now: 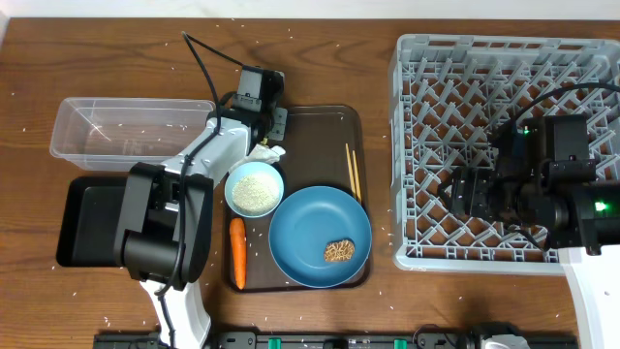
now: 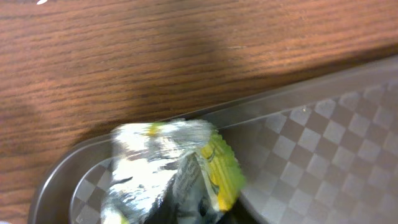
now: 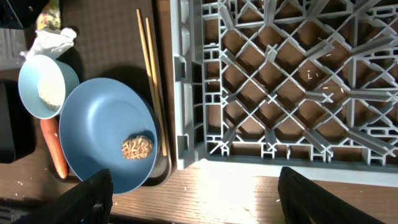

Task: Sort waste into correct bins and load items into the dishwasher rack
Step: 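Drop the snack wrapper into the clear plastic bin with left gripper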

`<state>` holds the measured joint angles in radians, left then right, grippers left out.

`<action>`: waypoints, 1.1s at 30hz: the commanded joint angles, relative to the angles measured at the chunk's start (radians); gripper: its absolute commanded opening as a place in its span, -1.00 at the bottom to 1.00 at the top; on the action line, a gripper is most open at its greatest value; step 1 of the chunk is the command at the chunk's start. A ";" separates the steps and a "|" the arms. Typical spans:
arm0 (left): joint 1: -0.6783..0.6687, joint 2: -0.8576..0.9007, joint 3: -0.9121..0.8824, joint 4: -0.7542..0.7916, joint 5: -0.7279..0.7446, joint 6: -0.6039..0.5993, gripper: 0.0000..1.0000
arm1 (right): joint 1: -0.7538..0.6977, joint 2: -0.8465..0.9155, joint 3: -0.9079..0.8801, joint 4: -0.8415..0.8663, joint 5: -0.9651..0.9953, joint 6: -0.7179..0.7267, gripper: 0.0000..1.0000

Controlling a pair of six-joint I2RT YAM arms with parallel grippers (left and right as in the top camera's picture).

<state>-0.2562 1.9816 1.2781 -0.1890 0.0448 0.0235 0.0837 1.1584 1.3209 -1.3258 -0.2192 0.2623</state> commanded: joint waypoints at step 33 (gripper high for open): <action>0.383 -0.294 0.008 -0.172 -0.212 -0.679 -0.07 | 0.006 0.002 -0.001 -0.048 0.001 0.014 0.53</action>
<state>0.1158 1.6798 1.2804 -0.3862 -0.1604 -0.5732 0.0837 1.1584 1.3205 -1.3651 -0.2195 0.2630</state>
